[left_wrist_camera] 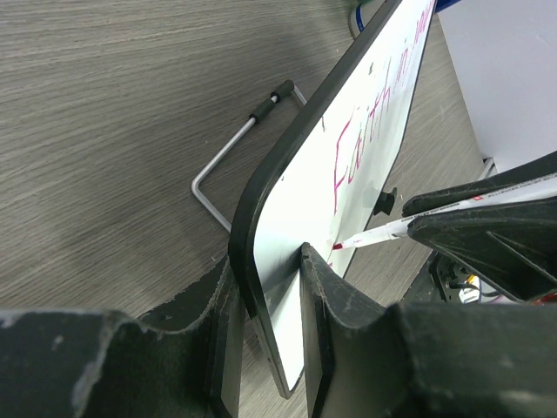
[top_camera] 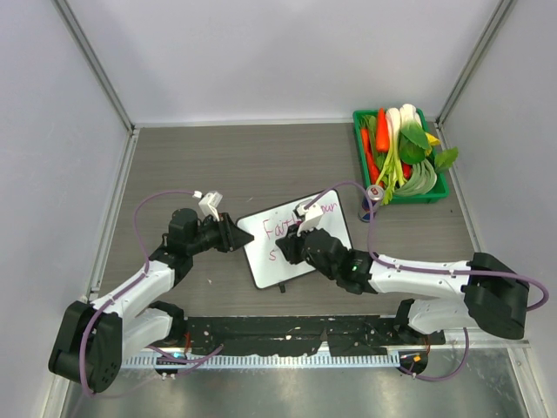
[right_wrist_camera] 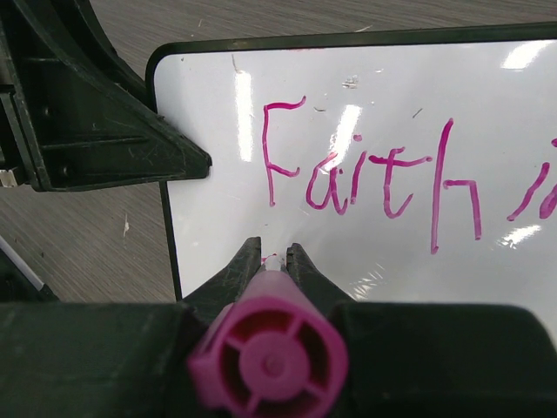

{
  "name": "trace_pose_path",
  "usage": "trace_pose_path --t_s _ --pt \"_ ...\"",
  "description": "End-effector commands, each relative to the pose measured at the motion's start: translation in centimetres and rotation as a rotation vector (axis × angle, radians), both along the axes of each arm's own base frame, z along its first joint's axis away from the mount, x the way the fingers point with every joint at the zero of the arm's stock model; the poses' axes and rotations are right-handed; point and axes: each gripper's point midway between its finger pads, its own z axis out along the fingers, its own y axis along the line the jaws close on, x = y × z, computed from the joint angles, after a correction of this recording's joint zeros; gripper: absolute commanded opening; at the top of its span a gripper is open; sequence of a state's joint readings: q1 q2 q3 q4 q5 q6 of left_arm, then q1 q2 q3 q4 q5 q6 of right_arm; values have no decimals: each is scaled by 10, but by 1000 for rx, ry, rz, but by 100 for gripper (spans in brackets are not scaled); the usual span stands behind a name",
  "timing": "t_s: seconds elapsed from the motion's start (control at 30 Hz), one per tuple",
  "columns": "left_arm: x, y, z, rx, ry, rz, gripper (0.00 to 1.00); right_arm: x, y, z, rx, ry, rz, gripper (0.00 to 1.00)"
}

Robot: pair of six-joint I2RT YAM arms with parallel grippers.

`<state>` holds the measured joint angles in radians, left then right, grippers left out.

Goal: Write a sentence on the whiteboard

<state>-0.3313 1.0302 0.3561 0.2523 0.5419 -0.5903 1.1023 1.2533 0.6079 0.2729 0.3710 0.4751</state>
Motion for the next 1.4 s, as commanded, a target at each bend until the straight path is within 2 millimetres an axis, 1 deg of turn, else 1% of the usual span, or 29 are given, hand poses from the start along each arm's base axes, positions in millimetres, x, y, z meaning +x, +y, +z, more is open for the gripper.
trace_pose_path --t_s 0.0,0.13,0.37,0.73,0.87,0.97,1.23,1.37 --pt "5 11 -16 77 -17 29 0 4 3 3 27 -8 -14 1" --pt "5 11 -15 76 -19 31 0 5 1 -1 6 -6 -21 1" --pt "5 11 -15 75 -19 29 0 8 -12 -7 -38 -13 -60 1" --pt "5 11 -16 76 -18 29 0 16 -32 -6 -84 -33 -120 1" --pt "5 11 -16 78 -18 30 0 18 -35 -1 -84 -44 -132 1" --pt "5 11 -16 77 -16 31 0 18 -32 8 -54 -50 -125 1" --pt "5 11 -15 77 -21 32 0 16 -18 38 42 -73 -87 1" --pt "5 11 -16 77 -17 32 0 17 -11 46 70 -81 -76 2"
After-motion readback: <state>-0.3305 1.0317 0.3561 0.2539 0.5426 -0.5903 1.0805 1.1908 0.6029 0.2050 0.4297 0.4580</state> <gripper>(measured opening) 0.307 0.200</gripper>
